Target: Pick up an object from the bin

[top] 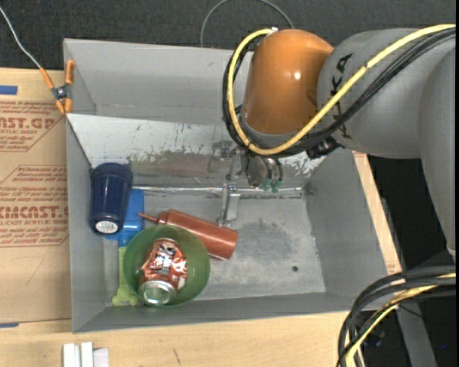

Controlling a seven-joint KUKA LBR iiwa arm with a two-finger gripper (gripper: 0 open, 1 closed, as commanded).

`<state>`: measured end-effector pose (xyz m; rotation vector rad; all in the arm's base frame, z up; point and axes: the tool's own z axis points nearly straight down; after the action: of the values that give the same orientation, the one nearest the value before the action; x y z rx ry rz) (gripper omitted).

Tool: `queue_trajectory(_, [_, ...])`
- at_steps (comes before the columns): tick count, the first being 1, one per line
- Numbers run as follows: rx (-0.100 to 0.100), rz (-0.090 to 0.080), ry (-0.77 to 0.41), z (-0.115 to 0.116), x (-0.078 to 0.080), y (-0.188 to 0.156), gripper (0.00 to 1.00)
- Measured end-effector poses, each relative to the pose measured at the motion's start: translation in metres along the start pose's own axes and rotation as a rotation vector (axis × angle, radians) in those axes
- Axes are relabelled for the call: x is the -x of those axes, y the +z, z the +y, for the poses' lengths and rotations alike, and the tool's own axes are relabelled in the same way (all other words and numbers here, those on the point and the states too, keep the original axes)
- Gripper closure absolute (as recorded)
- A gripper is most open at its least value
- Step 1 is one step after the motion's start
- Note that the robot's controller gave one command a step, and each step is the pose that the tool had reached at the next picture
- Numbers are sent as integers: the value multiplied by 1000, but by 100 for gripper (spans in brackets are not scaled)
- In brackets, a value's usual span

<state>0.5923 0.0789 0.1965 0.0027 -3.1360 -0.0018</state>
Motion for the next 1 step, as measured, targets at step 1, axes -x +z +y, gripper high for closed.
queue_trajectory(1, [1,-7,1,-1,1,-5,0])
